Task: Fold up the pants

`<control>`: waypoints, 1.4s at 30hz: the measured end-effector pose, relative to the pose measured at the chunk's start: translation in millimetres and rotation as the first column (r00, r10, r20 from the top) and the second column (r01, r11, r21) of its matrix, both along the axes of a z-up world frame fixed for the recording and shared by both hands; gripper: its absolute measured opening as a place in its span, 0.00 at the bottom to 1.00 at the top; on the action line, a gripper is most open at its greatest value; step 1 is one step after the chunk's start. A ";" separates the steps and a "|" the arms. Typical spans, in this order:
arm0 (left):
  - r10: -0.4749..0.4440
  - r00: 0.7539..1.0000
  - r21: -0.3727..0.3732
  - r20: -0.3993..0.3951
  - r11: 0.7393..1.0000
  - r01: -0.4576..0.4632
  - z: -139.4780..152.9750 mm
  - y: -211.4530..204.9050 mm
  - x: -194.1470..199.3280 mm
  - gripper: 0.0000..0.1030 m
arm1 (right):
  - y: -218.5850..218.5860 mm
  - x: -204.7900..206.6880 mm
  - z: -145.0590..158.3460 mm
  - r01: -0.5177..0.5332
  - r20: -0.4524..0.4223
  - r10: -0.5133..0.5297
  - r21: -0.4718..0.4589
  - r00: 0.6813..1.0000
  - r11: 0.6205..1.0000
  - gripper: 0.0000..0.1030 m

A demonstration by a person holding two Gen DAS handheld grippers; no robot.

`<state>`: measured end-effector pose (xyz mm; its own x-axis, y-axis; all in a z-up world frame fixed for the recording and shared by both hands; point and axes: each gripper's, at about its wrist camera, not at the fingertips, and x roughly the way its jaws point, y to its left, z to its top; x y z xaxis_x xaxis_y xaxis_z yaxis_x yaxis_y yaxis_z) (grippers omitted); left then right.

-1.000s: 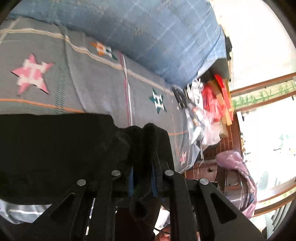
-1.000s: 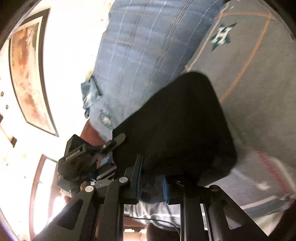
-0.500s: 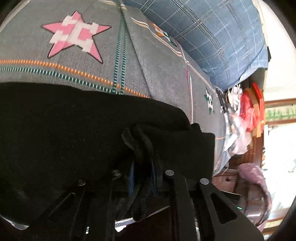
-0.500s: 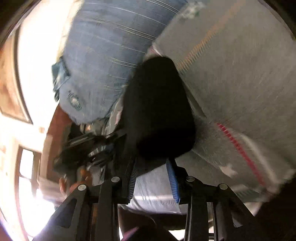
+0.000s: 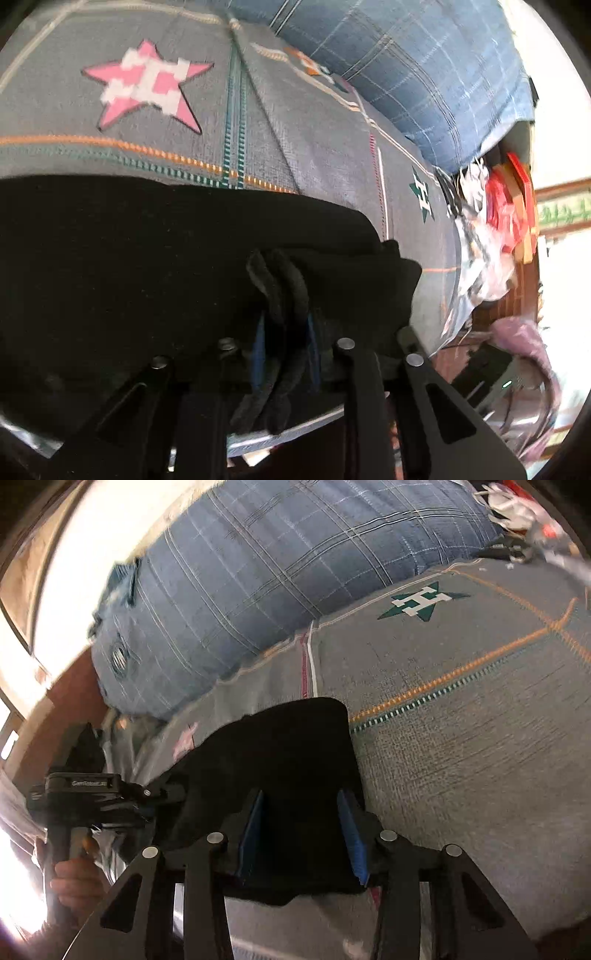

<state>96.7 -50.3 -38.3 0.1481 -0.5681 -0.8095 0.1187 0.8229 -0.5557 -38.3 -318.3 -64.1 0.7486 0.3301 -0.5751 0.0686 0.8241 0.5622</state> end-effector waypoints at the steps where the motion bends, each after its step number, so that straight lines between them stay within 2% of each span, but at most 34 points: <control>1: -0.005 1.000 0.003 0.029 1.000 0.005 7.0 3.9 -4.1 0.18 | -0.5 -5.6 8.0 -0.002 0.026 0.002 -0.002 1.000 1.000 0.44; 4: -0.013 0.996 -0.053 0.087 0.998 0.017 28.9 16.0 -18.8 0.18 | -3.5 -18.5 40.4 -0.003 0.139 0.003 0.002 0.990 1.000 0.44; 6: -0.024 0.992 -0.117 0.123 0.992 0.038 43.5 16.1 -29.5 0.18 | -2.0 -14.6 49.7 -0.014 0.179 0.011 0.015 0.984 1.000 0.44; 7: -0.043 0.987 -0.119 0.156 0.991 0.062 51.3 10.2 -35.7 0.19 | -1.8 -8.8 51.0 -0.025 0.192 0.019 0.027 0.981 0.999 0.44; 8: -0.065 0.982 -0.104 0.177 0.991 0.085 53.9 2.9 -38.6 0.21 | 2.0 -0.2 50.1 -0.030 0.189 0.023 0.034 0.982 0.999 0.42; 10: -0.109 0.976 -0.057 0.191 0.991 0.122 50.0 -16.2 -37.3 0.32 | 5.7 19.8 33.3 -0.047 0.148 0.038 0.059 0.988 0.997 0.42; 13: -0.138 0.982 0.073 0.129 0.989 0.130 10.6 -40.0 -17.5 0.30 | 5.7 45.5 -11.3 -0.018 0.006 0.018 0.047 1.000 0.999 0.41; 14: -0.134 0.985 0.060 0.108 0.990 0.128 -3.0 -42.4 -9.7 0.29 | 3.3 44.0 -13.3 -0.004 0.042 0.002 0.052 0.999 0.999 0.39; 15: -0.118 0.985 0.038 0.122 0.993 0.114 -2.0 -40.6 -9.0 0.29 | 2.4 43.6 -13.0 -0.004 0.048 0.001 0.058 0.999 0.998 0.39; 17: -0.106 0.989 0.009 0.098 0.994 0.106 3.4 -34.5 -5.6 0.29 | 1.2 40.3 -6.3 -0.012 0.033 0.010 0.069 0.999 0.998 0.41; 21: -0.096 0.994 -0.069 0.043 0.993 0.098 9.6 -7.0 -5.2 0.29 | 1.4 29.4 10.2 0.015 0.022 -0.016 0.066 1.000 0.998 0.44; 23: -0.060 0.997 -0.102 0.050 0.993 0.065 18.4 21.9 -6.8 0.30 | 9.8 19.0 24.6 0.005 0.051 -0.007 0.042 0.999 0.999 0.45; 26: -0.011 0.997 -0.125 0.078 0.992 0.020 32.0 72.3 -8.8 0.31 | 38.3 7.7 41.4 -0.050 0.082 0.052 -0.032 0.995 0.998 0.55; 28: 0.035 0.995 -0.135 0.092 0.991 -0.022 37.7 106.2 -7.2 0.48 | 74.3 4.1 50.6 -0.129 0.092 0.139 -0.102 0.986 0.986 0.58; 30: 0.097 0.990 -0.140 0.103 0.987 -0.083 40.2 143.1 -6.3 0.57 | 112.4 5.7 54.2 -0.215 0.087 0.232 -0.173 0.969 0.961 0.61; 32: 0.150 0.985 -0.164 0.081 0.977 -0.135 35.5 177.7 -3.7 0.57 | 159.6 8.2 53.2 -0.314 0.071 0.343 -0.265 0.937 0.912 0.63; 34: 0.165 0.986 -0.186 0.041 0.970 -0.154 25.9 198.5 0.3 0.57 | 210.2 11.4 45.9 -0.407 0.028 0.445 -0.361 0.895 0.839 0.63; 37: 0.167 0.986 -0.169 0.000 0.972 -0.164 13.0 212.5 7.5 0.57 | 263.4 12.8 38.5 -0.457 0.013 0.520 -0.459 0.854 0.762 0.63; 39: 0.151 0.988 -0.157 -0.011 0.976 -0.151 9.3 211.6 12.6 0.57 | 289.7 15.0 35.5 -0.461 0.015 0.541 -0.505 0.841 0.730 0.63; 42: 0.142 0.989 -0.141 -0.029 0.979 -0.145 5.2 221.5 26.1 0.57 | 314.3 15.0 25.6 -0.486 -0.010 0.567 -0.528 0.824 0.696 0.63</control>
